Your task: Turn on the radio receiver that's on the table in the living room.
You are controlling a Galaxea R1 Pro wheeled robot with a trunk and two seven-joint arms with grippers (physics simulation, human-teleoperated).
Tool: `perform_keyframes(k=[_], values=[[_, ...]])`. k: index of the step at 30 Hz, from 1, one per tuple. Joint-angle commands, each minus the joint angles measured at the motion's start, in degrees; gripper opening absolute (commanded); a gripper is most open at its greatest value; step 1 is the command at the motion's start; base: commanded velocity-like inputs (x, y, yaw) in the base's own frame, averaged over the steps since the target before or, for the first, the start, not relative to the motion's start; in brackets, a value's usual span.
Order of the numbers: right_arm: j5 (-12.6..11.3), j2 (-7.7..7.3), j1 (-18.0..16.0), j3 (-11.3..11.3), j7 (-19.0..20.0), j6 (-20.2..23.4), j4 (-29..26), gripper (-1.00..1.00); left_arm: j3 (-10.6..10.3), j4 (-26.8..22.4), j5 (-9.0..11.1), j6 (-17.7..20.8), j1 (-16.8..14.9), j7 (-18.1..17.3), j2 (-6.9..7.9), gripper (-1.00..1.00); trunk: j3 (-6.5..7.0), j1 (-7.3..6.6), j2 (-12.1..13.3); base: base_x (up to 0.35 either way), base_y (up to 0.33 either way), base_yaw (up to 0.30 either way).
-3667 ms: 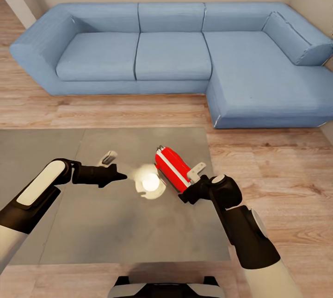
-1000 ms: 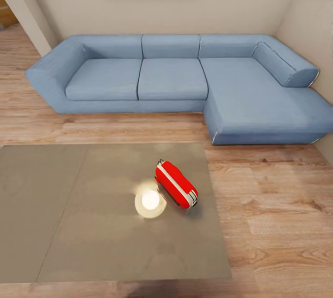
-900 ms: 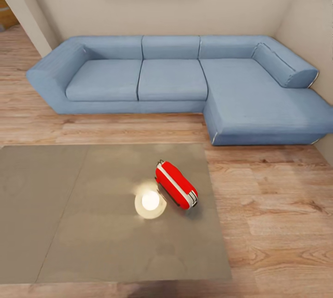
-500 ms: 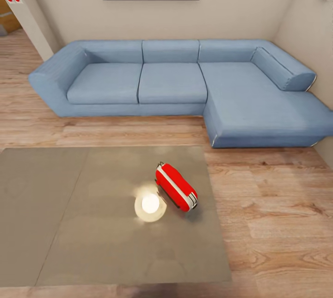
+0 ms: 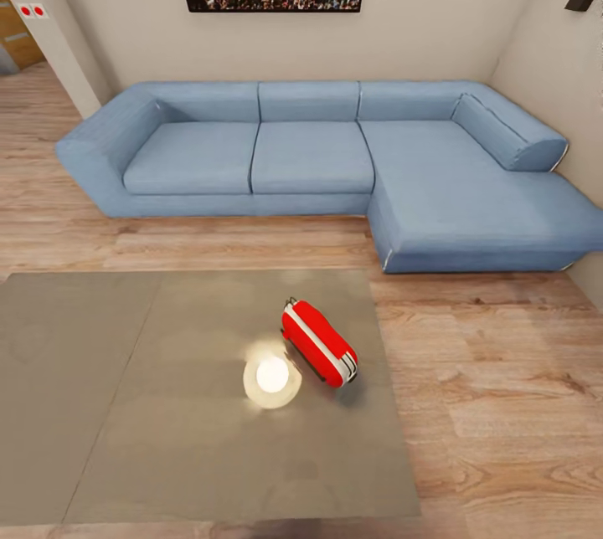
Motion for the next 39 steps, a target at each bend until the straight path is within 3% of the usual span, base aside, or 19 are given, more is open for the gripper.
perform_keyframes(k=[1,22,39], values=[[0.01,0.0,0.0,0.0,0.0,-0.02,0.02,1.0,0.04,0.01,-0.01,0.0,0.0,0.0,0.0,-1.0,0.09,0.0,0.0,0.0,0.0,0.0],[-0.16,0.0,0.0,-0.06,0.05,-0.05,0.03,1.0,0.08,0.03,-0.02,0.0,0.0,0.0,0.0,-1.0,1.98,0.0,0.0,0.0,0.0,0.0],[-0.55,-0.17,0.0,-0.39,0.53,0.29,-0.08,1.0,0.09,0.03,-0.02,0.0,0.0,0.0,0.0,-1.0,2.07,0.0,0.0,0.0,0.0,0.0]])
